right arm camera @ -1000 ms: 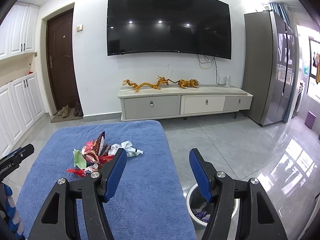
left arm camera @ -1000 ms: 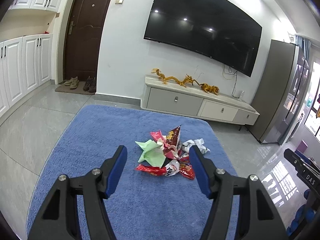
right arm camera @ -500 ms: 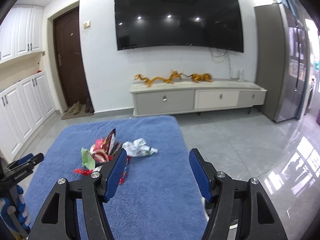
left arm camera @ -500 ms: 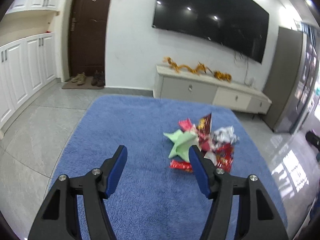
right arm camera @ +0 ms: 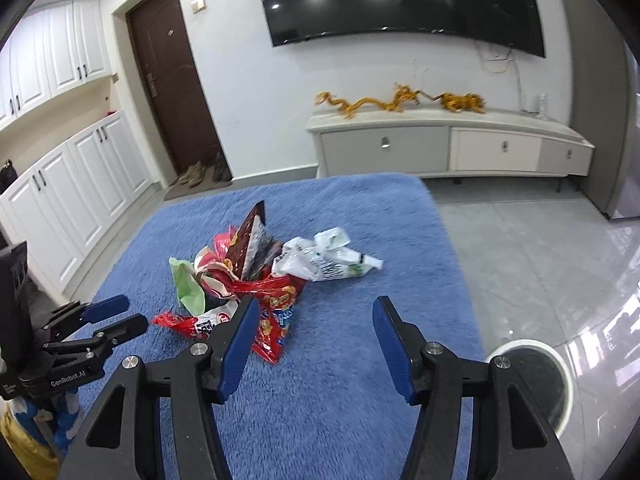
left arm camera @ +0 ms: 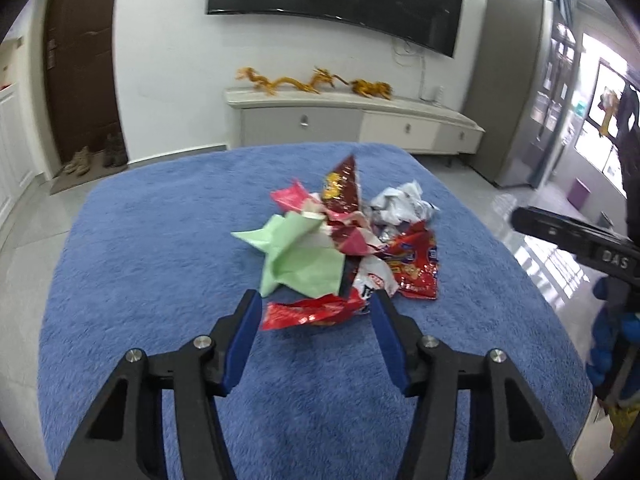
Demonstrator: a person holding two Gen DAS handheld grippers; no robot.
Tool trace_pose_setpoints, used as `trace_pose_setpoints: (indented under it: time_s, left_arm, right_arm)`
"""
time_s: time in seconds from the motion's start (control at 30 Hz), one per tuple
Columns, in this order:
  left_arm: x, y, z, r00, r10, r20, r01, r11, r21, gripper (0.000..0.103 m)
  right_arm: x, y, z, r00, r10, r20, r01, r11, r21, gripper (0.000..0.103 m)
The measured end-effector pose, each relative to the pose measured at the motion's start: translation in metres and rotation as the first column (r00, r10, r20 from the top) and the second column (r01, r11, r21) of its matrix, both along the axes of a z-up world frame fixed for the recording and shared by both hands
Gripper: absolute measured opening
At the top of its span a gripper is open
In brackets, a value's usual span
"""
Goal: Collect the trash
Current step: 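Move both open tools back toward the remaining snack wrappers, then grasp a red-white wrapper with the left tool while the right tool grasps a red snack bag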
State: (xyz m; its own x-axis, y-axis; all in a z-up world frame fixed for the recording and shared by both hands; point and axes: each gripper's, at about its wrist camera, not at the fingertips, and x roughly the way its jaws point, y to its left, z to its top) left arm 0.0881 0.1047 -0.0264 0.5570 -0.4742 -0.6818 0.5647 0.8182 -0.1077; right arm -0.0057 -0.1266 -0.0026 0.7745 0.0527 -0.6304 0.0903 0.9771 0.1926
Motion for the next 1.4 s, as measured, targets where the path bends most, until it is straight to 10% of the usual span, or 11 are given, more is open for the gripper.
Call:
trace_pose_setpoints:
  time_s: [0.6,0.83,1.4]
  left_arm:
    - [0.009,-0.040,-0.045,0.987,-0.130,-0.096,0.139,0.986,0.092,0.035]
    - [-0.005,-0.045,-0.045,0.986,-0.147,-0.083,0.155,0.982,0.109,0.012]
    - [-0.052,-0.005,0.008,0.999,-0.040,-0.003,0.040,0.998,0.041,0.003]
  right_arm:
    - [0.058,0.014,-0.055,0.980,0.177,-0.092,-0.167,0.979,0.114,0.047]
    - [0.066,0.021,-0.068,0.965,0.230,-0.124,-0.211,0.967,0.144,0.019]
    - [-0.009,0.036,-0.023,0.975,0.219,-0.047,-0.215,0.974,0.077,0.009]
